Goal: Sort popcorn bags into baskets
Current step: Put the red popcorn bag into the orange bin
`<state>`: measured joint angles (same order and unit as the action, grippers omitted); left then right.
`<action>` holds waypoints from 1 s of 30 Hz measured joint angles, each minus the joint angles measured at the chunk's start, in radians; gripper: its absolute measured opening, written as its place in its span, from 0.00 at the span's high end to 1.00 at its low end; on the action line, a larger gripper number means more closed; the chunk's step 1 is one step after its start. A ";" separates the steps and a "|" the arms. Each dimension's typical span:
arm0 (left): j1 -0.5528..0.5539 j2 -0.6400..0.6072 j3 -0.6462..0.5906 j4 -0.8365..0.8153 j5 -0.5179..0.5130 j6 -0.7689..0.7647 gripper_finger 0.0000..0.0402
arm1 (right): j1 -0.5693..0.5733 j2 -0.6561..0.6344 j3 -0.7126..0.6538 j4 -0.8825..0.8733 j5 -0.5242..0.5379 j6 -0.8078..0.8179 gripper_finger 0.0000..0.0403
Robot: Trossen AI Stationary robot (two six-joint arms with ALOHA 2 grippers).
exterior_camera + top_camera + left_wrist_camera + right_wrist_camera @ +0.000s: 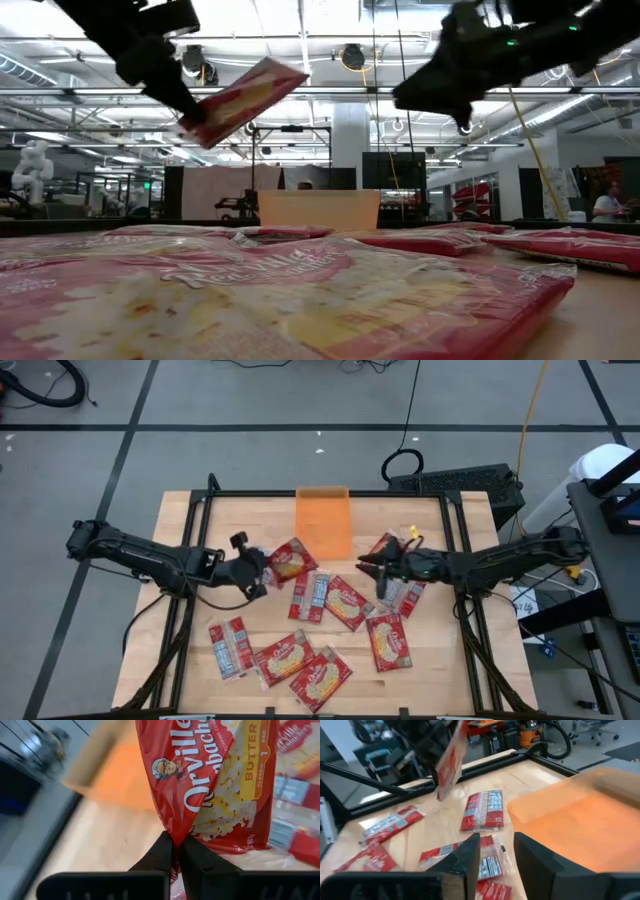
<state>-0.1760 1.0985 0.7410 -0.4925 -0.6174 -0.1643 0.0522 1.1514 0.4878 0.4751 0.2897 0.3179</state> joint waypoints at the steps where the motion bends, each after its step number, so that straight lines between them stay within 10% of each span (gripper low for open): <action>1: 0.007 0.000 0.000 0.034 -0.012 0.021 0.96 | -0.002 0.033 0.027 0.000 0.000 -0.015 0.69; 30: 0.319 0.129 0.001 0.498 -0.055 0.700 0.96 | -0.215 0.139 0.466 -0.249 0.099 -0.406 0.49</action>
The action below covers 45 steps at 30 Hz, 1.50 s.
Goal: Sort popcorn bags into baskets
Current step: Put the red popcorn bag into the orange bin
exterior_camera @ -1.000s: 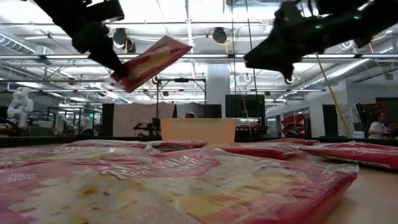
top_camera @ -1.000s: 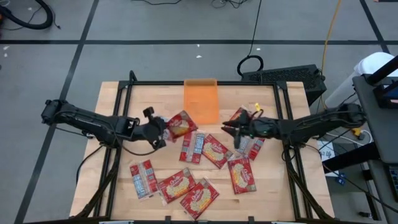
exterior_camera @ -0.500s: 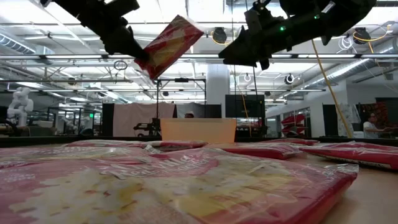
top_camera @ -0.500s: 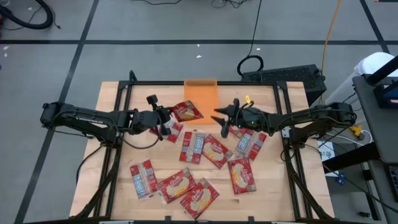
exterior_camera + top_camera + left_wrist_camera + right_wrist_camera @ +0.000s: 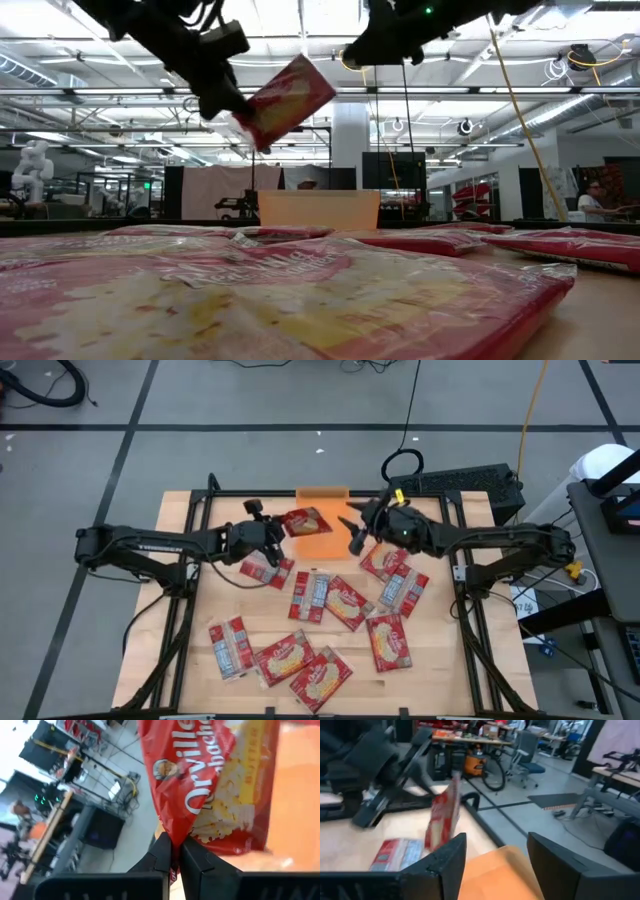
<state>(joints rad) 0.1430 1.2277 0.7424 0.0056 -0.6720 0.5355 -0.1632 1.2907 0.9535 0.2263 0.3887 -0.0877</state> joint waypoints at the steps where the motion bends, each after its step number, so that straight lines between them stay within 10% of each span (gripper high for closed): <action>1: 0.003 0.006 0.000 0.011 0.000 0.030 0.95 | -0.012 -0.001 0.003 0.001 -0.002 -0.002 0.48; 18: 0.113 0.095 -0.001 0.187 0.096 0.151 0.94 | -0.098 0.144 0.002 0.068 -0.236 0.075 0.44; 34: 0.162 0.094 -0.001 0.286 0.187 0.222 0.94 | -0.127 0.212 0.001 0.202 -0.223 -0.019 0.45; 45: 0.184 0.095 -0.001 0.300 0.241 0.197 0.94 | -0.177 0.231 0.001 0.218 -0.367 0.030 0.85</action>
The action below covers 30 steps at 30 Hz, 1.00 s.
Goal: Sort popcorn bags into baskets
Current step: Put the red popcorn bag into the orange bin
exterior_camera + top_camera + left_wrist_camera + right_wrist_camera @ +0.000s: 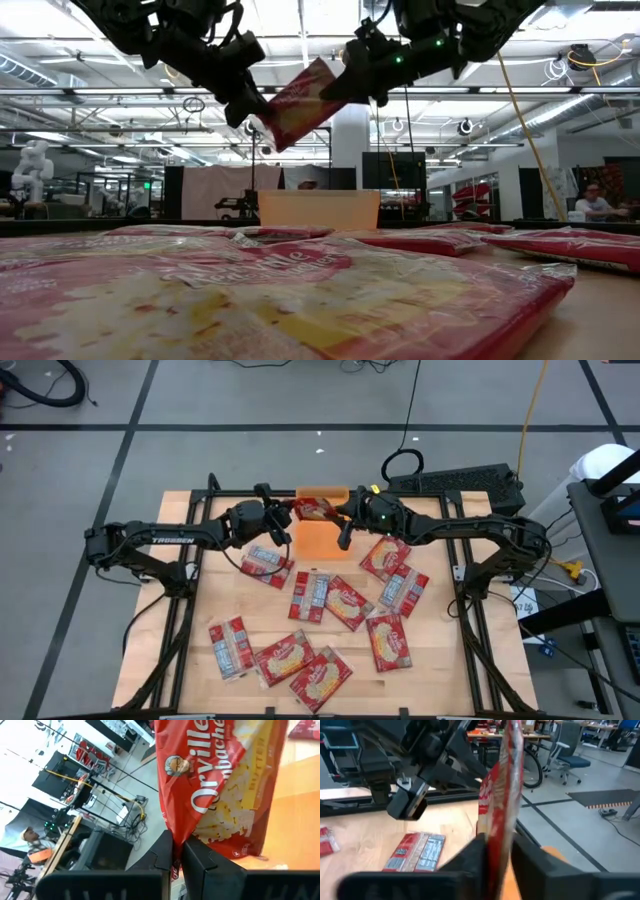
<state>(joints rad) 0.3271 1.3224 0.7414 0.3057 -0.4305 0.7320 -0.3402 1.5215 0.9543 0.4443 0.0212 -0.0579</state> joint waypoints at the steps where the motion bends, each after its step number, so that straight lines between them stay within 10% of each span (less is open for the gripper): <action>1: 0.000 0.000 0.000 0.002 0.000 -0.008 0.94 | -0.002 0.000 0.000 0.002 0.000 -0.006 0.90; 18: 0.034 -0.001 0.000 -0.028 -0.142 -0.414 0.41 | -0.227 0.003 -0.006 -0.039 -0.083 0.221 0.96; 30: 0.061 -0.001 0.000 -0.066 -0.047 -0.543 0.41 | -0.254 0.108 -0.026 0.053 -0.076 0.436 0.97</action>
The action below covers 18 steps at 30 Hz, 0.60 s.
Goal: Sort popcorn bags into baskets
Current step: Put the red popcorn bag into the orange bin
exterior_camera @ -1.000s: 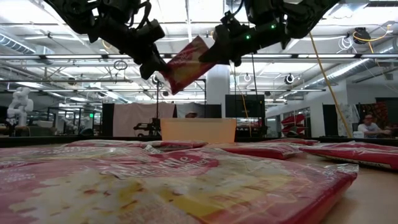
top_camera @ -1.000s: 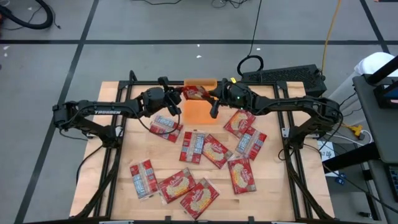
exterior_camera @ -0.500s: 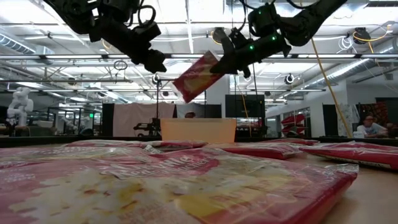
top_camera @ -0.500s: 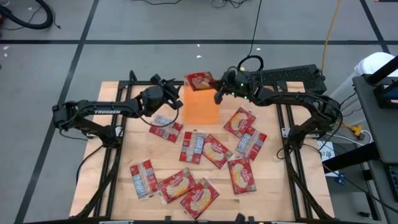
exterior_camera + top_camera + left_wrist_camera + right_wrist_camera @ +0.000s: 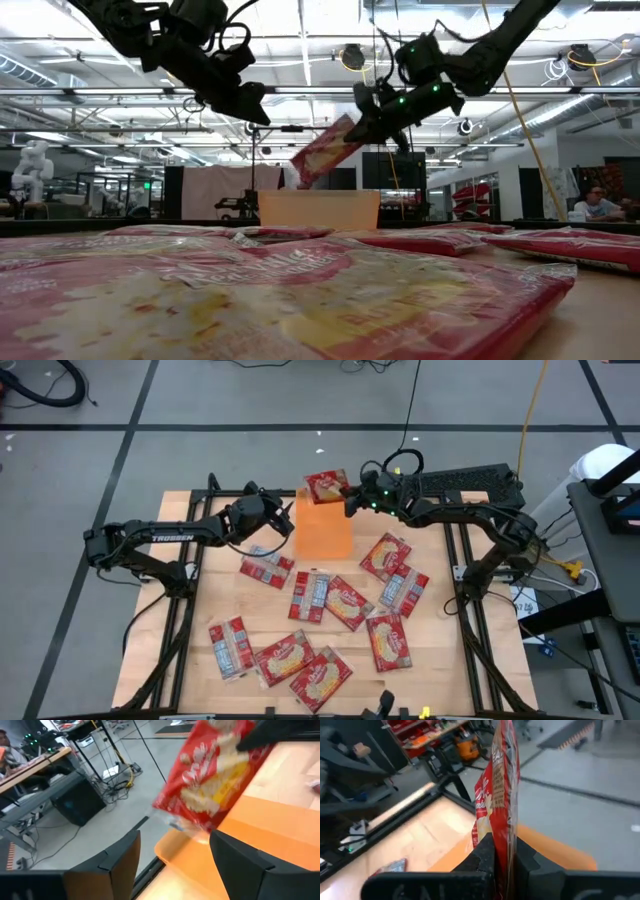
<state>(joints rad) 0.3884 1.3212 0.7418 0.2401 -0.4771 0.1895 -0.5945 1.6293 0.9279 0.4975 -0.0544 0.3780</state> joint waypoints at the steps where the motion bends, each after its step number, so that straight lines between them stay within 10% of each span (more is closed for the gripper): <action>1: 0.000 0.000 0.000 -0.002 0.007 -0.005 0.42 | 0.006 0.017 0.000 0.010 0.002 0.010 0.97; 18: -0.002 0.001 0.000 -0.005 0.049 -0.020 0.52 | 0.025 0.154 0.000 0.029 0.053 0.138 0.94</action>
<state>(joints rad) 0.3866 1.3220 0.7418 0.2352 -0.4285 0.1698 -0.5697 1.7828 0.9276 0.5266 -0.0013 0.5162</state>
